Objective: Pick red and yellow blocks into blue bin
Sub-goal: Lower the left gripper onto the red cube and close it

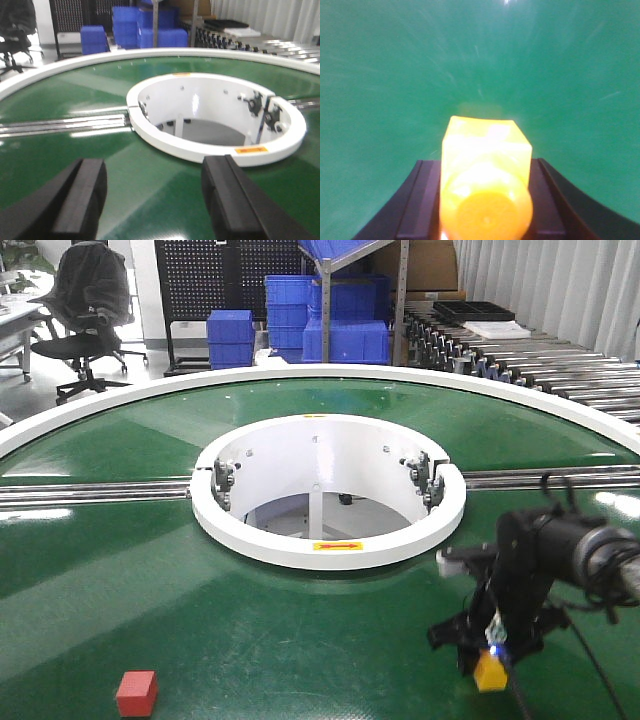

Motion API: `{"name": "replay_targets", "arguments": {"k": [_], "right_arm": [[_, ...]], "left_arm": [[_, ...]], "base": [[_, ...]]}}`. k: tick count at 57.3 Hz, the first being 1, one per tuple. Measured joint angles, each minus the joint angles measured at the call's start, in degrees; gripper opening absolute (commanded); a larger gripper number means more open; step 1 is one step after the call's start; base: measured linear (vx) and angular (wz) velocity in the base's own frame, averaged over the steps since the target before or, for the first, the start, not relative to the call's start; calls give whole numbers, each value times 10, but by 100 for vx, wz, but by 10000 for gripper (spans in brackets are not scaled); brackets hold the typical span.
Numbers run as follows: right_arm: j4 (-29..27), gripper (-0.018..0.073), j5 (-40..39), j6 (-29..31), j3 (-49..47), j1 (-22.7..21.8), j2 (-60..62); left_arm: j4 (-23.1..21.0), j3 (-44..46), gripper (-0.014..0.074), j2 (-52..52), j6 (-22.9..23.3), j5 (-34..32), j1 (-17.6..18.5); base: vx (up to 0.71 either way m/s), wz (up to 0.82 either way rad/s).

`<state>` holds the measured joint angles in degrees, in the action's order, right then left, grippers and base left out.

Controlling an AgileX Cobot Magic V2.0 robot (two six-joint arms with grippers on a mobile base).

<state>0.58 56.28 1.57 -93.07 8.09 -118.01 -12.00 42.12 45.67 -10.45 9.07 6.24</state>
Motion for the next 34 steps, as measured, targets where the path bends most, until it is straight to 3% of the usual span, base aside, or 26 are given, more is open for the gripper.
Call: {"name": "replay_targets", "arguments": {"k": [12,21,34], "right_arm": [[0,-10,0,11,0,0,83],[0,-10,10,12,0,0,110],[0,-10,44,12,0,0,114]], "left_arm": [[0,102,536,52,0,113,0],[1,166,536,141,0,143,0],[2,171,536,311,0,167,3]], "base": [[0,0],[0,0],[0,0]]}}
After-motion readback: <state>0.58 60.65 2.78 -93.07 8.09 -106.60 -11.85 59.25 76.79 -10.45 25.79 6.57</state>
